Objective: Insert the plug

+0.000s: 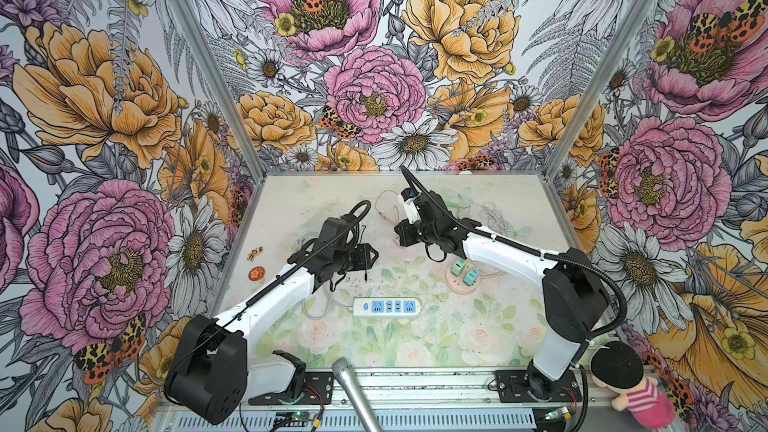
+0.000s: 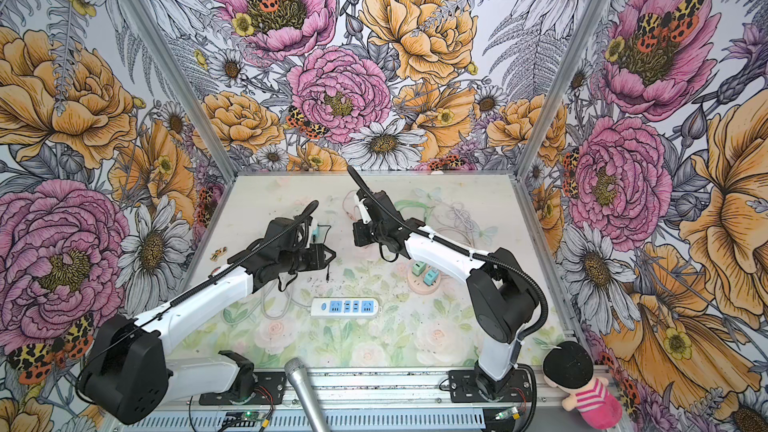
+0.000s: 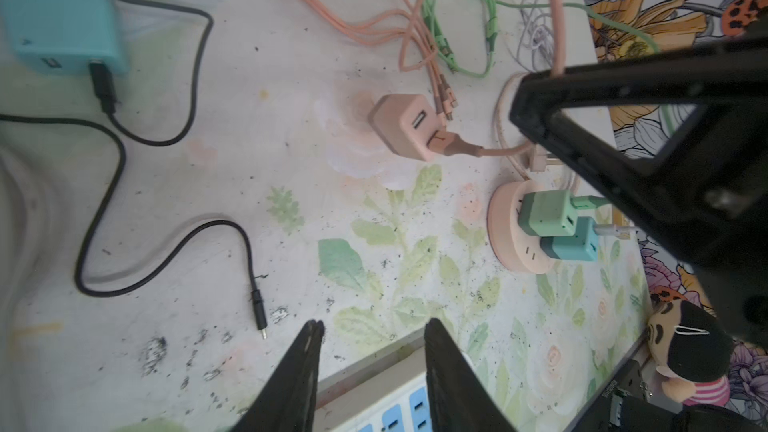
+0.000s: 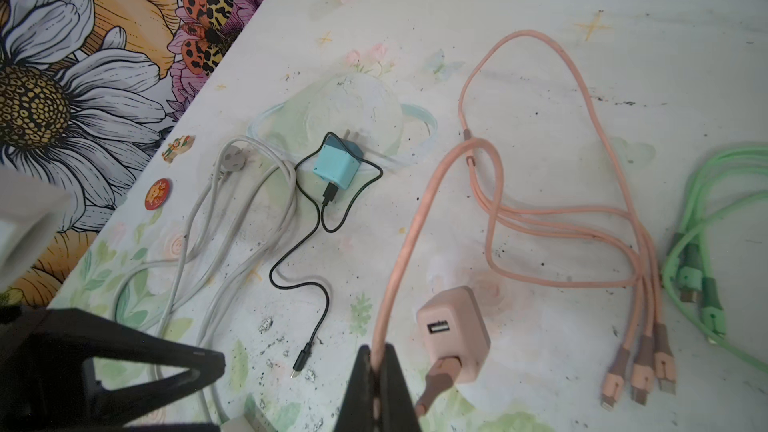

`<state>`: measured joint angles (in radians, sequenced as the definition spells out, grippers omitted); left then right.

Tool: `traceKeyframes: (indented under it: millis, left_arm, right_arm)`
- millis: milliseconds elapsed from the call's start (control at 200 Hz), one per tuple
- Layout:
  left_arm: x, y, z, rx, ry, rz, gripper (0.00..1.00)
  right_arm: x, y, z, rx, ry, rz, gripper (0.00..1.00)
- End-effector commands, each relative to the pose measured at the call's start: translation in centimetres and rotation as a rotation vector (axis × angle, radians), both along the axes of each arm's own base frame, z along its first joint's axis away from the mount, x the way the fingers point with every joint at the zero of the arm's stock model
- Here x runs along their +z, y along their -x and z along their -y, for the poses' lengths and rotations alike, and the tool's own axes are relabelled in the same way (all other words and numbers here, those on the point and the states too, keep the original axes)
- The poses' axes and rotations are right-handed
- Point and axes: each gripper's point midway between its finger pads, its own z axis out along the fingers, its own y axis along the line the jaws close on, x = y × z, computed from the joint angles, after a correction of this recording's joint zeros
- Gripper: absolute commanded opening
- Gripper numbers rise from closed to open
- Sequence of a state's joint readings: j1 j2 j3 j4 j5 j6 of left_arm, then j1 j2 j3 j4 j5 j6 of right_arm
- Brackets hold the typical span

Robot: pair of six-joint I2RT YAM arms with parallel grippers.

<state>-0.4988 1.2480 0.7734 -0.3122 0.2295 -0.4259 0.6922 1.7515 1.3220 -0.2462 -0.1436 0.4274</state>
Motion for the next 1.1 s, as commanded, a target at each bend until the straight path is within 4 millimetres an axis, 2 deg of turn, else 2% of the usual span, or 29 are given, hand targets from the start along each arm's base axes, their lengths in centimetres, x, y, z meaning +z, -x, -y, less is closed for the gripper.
traceKeyframes:
  millis: [0, 15, 65, 100, 250, 345, 530, 635, 911, 1096]
  left_arm:
    - [2.5, -0.9, 1.6, -0.023, -0.005, 0.231, 0.47]
    - [2.5, -0.9, 1.7, -0.025, -0.003, 0.246, 0.47]
    - [2.6, -0.8, 1.7, -0.025, 0.003, 0.289, 0.58]
    - [2.4, -0.8, 1.5, -0.023, 0.0, 0.313, 0.6]
    - [2.1, -0.5, 1.4, -0.052, -0.018, 0.406, 0.61]
    - [2.5, -0.2, 1.6, -0.063, -0.038, 0.462, 0.61]
    - [5.5, 0.3, 2.6, -0.078, -0.002, 0.62, 0.62]
    - [6.6, 0.6, 3.1, -0.096, 0.015, 0.678, 0.62]
    - [6.3, 0.5, 5.7, -0.222, -0.002, 0.682, 0.63]
    - [7.8, 0.1, 6.8, -0.242, 0.004, 0.755, 0.63]
  right_arm:
    - [7.0, -0.7, 0.1, -0.048, -0.126, 0.092, 0.0]
    - [7.2, -0.7, 0.2, -0.05, -0.128, 0.094, 0.0]
    - [8.2, -0.6, 0.3, -0.053, -0.143, 0.109, 0.0]
    - [8.9, -0.5, 0.4, -0.054, -0.153, 0.117, 0.0]
    - [11.6, 0.2, 0.6, -0.055, -0.204, 0.138, 0.0]
    - [13.0, 0.8, 0.7, -0.047, -0.235, 0.144, 0.0]
    - [14.4, 1.3, 1.6, -0.062, -0.229, 0.178, 0.0]
    - [15.0, 1.8, 1.6, -0.052, -0.246, 0.175, 0.0]
    - [16.7, 3.6, 1.6, -0.036, -0.295, 0.173, 0.0]
    - [17.0, 4.2, 1.6, -0.037, -0.309, 0.167, 0.0]
